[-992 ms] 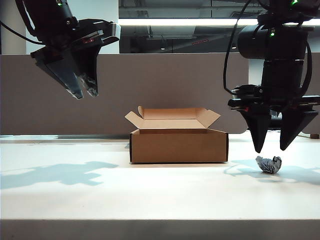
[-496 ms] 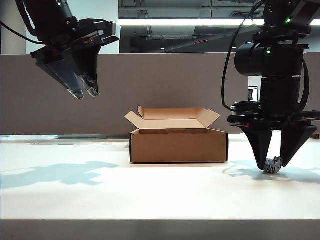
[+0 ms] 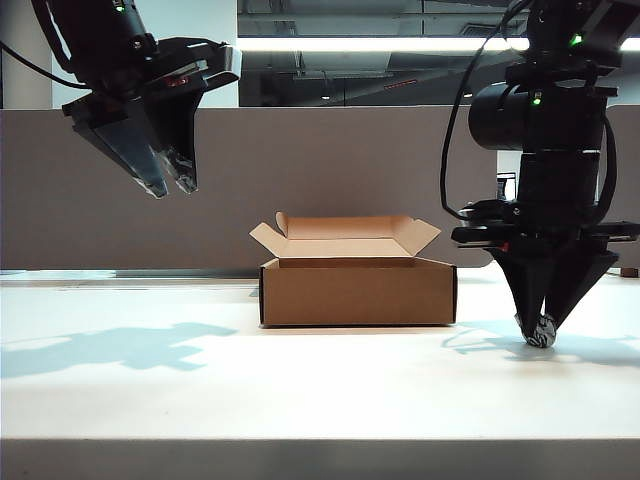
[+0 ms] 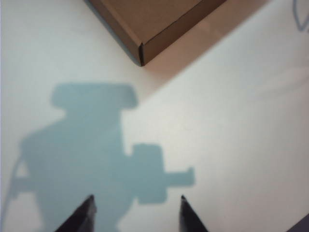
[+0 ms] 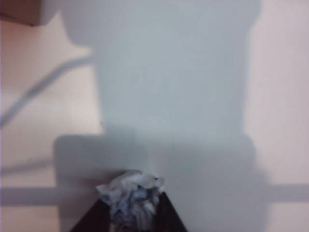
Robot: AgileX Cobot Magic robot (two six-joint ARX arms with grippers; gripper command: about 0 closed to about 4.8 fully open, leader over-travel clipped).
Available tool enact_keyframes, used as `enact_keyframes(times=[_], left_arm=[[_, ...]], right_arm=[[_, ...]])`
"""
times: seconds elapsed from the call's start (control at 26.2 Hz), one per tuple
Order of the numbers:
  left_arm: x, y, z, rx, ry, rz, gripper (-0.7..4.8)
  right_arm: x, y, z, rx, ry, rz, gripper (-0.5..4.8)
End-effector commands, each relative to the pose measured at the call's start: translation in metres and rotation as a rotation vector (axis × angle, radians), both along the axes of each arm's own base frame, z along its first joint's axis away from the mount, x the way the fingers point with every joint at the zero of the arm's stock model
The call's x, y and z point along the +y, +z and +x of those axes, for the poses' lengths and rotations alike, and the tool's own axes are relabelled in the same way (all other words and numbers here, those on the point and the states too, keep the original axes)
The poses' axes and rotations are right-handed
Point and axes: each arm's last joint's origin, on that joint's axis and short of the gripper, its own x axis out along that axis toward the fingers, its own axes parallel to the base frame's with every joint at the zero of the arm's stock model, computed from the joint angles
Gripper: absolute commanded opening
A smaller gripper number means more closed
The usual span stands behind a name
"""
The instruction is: Pick up all the paper balls on the table and put them in the paper box.
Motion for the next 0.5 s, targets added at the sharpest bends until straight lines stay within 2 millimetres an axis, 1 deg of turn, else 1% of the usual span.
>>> enact_keyframes(times=[0.04,0.19,0.31,0.5], left_arm=[[0.0,0.001,0.0,-0.009,-0.003,-0.004,2.14],[0.0,0.001,0.0,-0.009,-0.003,-0.004,2.14],[0.0,0.001,0.0,-0.011,-0.007,-0.002,2.14],[-0.001,0.001,0.0,-0.016,-0.009,-0.003,2.14]], right_arm=[[0.0,0.002,0.001,-0.012,-0.001,0.004,1.43],[0.001,0.004,0.002,-0.032,0.0,0.01,1.43],[0.001,0.01,0.004,-0.053,-0.001,0.016,1.43],[0.004,0.051,0.015,-0.162,0.001,0.051,1.42]])
